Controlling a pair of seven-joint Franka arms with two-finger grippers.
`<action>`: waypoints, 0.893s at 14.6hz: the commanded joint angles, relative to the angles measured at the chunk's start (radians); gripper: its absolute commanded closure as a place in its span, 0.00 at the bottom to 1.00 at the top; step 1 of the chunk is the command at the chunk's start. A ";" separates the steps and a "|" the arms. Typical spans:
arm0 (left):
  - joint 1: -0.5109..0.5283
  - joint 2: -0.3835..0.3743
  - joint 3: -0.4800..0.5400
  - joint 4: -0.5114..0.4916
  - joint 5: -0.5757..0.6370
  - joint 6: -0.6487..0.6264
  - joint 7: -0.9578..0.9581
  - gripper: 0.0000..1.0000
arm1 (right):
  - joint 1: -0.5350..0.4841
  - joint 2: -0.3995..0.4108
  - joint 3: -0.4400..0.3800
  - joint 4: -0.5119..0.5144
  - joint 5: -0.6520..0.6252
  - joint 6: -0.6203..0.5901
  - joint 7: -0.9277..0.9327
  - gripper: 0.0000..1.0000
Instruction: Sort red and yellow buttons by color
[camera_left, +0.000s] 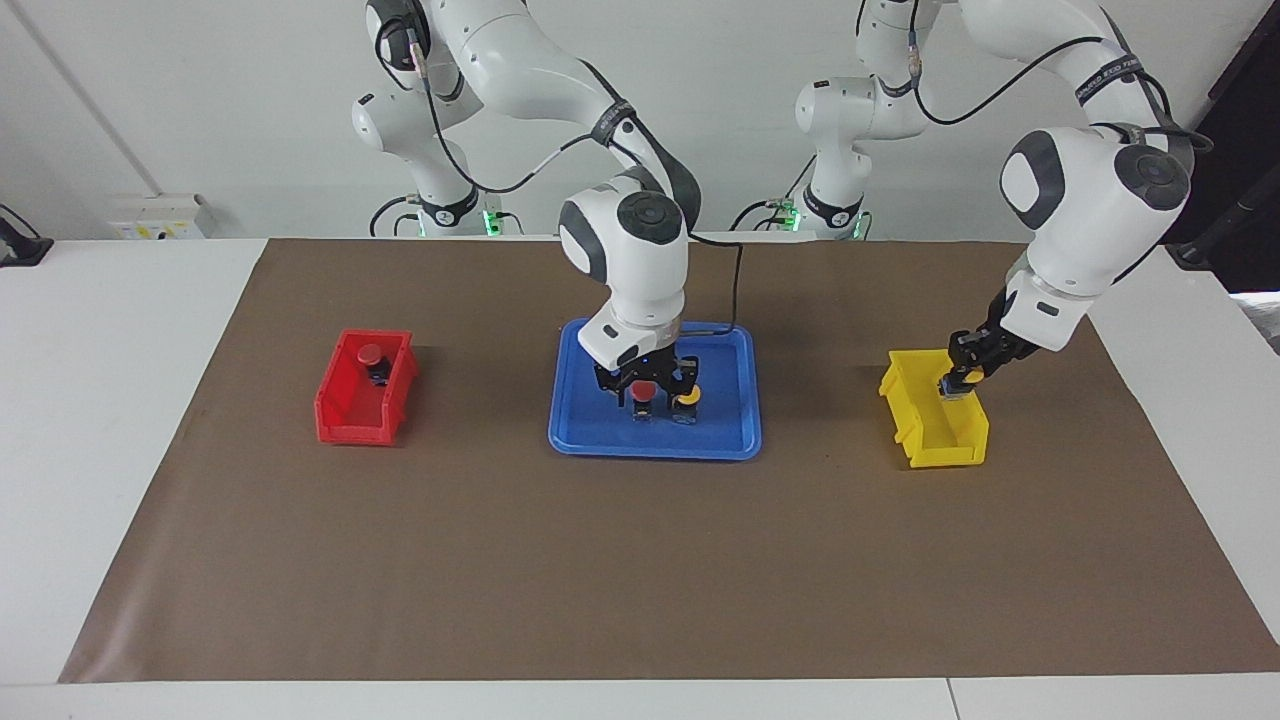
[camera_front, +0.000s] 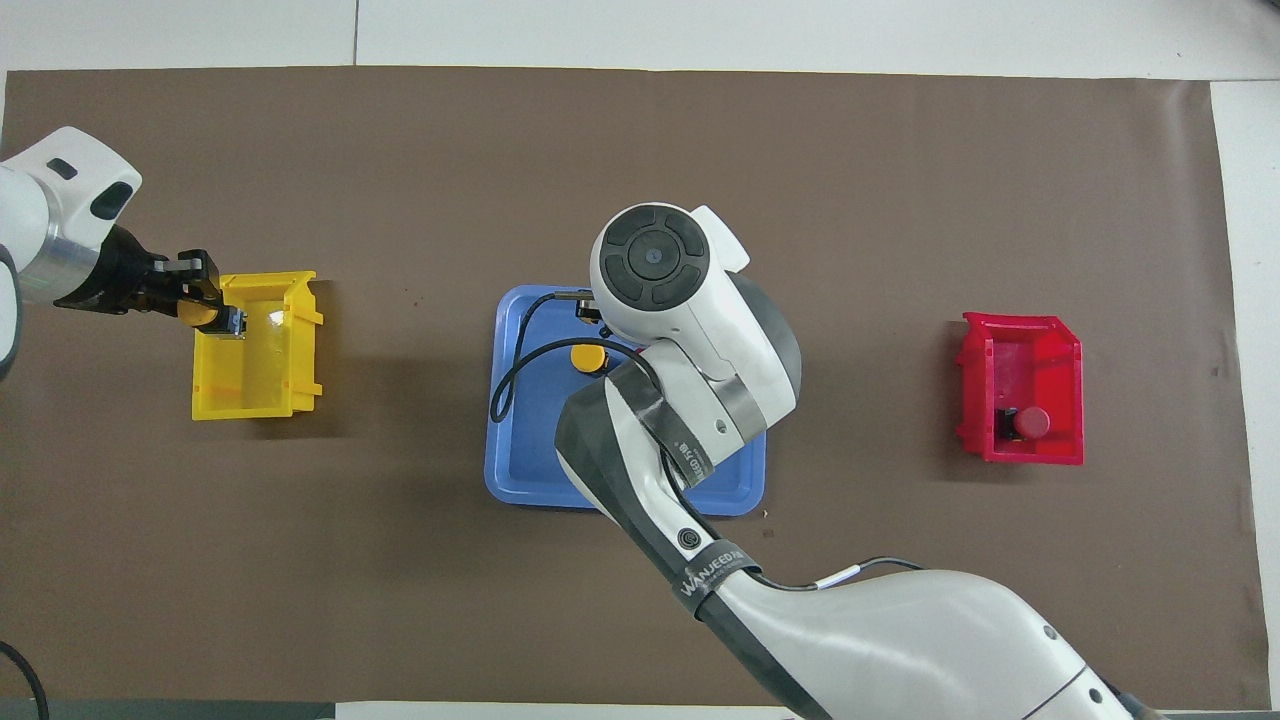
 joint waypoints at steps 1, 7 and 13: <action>0.011 -0.076 -0.011 -0.152 0.000 0.102 0.026 0.99 | 0.003 -0.049 0.000 -0.089 0.025 0.051 -0.007 0.32; 0.010 -0.040 -0.011 -0.249 0.000 0.263 0.031 0.99 | 0.021 -0.067 0.003 -0.137 0.029 0.073 -0.004 0.34; 0.013 -0.030 -0.011 -0.315 0.000 0.324 0.078 0.98 | 0.023 -0.086 0.003 -0.198 0.029 0.113 -0.010 0.45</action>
